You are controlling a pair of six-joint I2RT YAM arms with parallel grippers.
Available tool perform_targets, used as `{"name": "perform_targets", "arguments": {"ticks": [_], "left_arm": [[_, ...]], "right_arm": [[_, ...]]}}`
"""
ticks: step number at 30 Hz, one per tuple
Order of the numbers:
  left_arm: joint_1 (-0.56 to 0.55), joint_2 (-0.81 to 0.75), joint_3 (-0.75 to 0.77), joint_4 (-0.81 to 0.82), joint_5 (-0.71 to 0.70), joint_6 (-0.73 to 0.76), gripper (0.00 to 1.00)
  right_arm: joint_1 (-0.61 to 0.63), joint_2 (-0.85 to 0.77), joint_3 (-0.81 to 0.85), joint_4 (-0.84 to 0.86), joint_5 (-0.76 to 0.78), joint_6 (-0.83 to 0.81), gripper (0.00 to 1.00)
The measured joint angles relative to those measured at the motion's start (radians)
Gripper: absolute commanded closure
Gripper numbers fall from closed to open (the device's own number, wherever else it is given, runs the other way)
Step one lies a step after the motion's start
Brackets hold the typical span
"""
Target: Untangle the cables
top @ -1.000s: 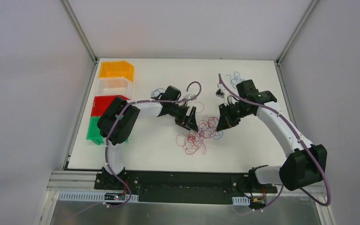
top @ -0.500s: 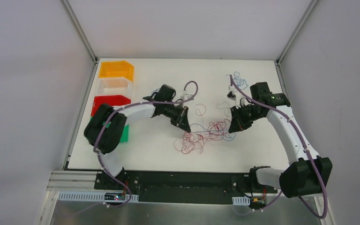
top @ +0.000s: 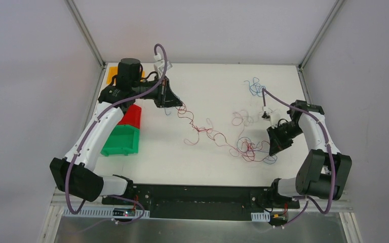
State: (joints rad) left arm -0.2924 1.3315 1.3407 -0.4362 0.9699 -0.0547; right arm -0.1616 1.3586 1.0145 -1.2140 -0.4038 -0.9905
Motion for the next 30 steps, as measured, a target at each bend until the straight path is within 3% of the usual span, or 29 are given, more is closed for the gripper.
{"name": "perform_targets", "arguments": {"ticks": [7, 14, 21, 30], "left_arm": [[0.053, -0.017, 0.096, -0.068, 0.016, -0.038, 1.00], [0.154, 0.029, 0.382, -0.078, 0.025, -0.112, 1.00], [0.269, 0.115, 0.636, 0.027, 0.028, -0.246, 1.00], [0.353, 0.160, 0.679, 0.162, 0.034, -0.404, 1.00]], "right_arm": [[-0.001, 0.043, -0.036, 0.040, 0.034, -0.037, 1.00], [-0.008, 0.094, -0.107, 0.142, 0.116, -0.068, 1.00], [-0.015, 0.192, -0.113, 0.241, 0.183, -0.072, 1.00], [-0.021, 0.256, -0.058, 0.300, 0.221, -0.062, 1.00]]}}
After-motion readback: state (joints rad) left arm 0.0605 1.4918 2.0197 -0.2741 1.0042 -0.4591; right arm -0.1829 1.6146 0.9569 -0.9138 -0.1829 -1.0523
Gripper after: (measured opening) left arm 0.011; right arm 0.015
